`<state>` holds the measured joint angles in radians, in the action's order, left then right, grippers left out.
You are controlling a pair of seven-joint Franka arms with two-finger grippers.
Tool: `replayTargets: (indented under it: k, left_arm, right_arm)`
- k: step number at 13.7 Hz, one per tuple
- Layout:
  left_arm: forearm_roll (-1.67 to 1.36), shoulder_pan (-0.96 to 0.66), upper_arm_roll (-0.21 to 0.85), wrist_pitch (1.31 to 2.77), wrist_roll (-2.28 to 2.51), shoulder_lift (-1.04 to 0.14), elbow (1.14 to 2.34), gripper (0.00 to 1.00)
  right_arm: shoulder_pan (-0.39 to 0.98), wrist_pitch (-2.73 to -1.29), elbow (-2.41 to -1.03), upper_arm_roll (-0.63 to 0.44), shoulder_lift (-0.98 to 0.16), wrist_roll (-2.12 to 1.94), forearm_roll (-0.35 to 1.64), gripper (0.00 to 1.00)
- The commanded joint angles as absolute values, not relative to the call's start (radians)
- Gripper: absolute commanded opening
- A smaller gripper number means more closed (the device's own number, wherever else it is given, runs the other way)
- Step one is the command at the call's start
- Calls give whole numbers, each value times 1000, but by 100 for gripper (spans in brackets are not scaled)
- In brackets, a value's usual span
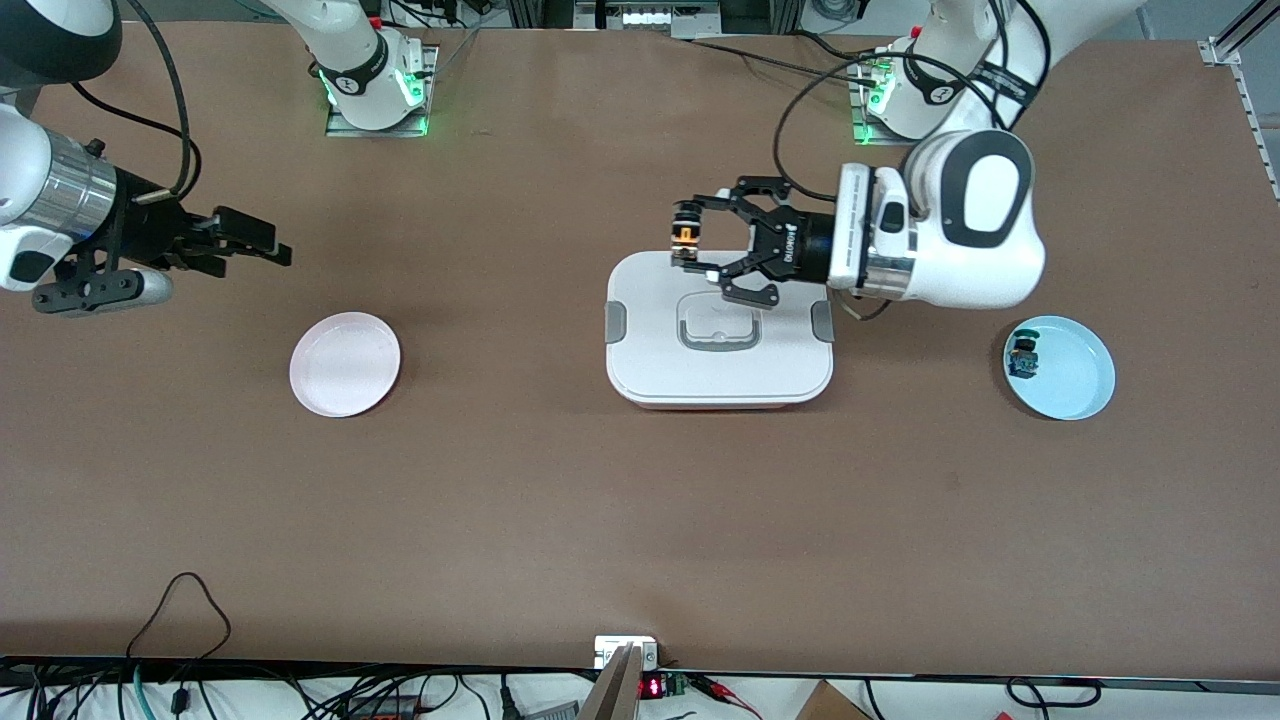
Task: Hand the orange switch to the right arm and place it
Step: 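Carry the orange switch over the white box while the right gripper approaches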
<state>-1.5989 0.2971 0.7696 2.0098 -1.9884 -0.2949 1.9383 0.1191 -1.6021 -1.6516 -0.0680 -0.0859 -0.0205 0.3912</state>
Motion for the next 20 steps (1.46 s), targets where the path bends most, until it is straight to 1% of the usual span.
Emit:
replayTargets:
  k: [1, 3, 5, 10, 12, 15, 17, 20]
  left_arm:
    - [-1669, 311, 856, 2136, -1980, -268, 1959, 0]
    - [-1670, 311, 868, 2161, -1982, -271, 1957, 0]
    - [-1671, 314, 868, 2160, -1983, -273, 1957, 0]
    - [-1671, 318, 868, 2160, -1985, -275, 1957, 0]
    - [-1671, 319, 868, 2160, -1985, -276, 1956, 0]
    - [-1671, 319, 868, 2160, -1985, -276, 1956, 0]
    - [-1686, 319, 868, 2160, -1986, -276, 1956, 0]
    - [-1689, 318, 868, 2158, -1990, -276, 1957, 0]
  right_arm:
    - [121, -1592, -1660, -71, -120, -23, 565, 100]
    - [149, -1594, -1663, -71, -147, -25, 679, 100]
    - [181, -1618, -1664, -71, -158, -31, 731, 100]
    - [210, -1621, -1761, -71, -198, -40, 1139, 100]
    - [241, -1621, -1759, -71, -225, -38, 1263, 100]
    - [305, -1631, -1758, -71, -288, -40, 1513, 100]
    - [369, -1716, -1758, -71, -299, -55, 1575, 100]
    - [477, -1897, -1758, -71, -308, -100, 1580, 100]
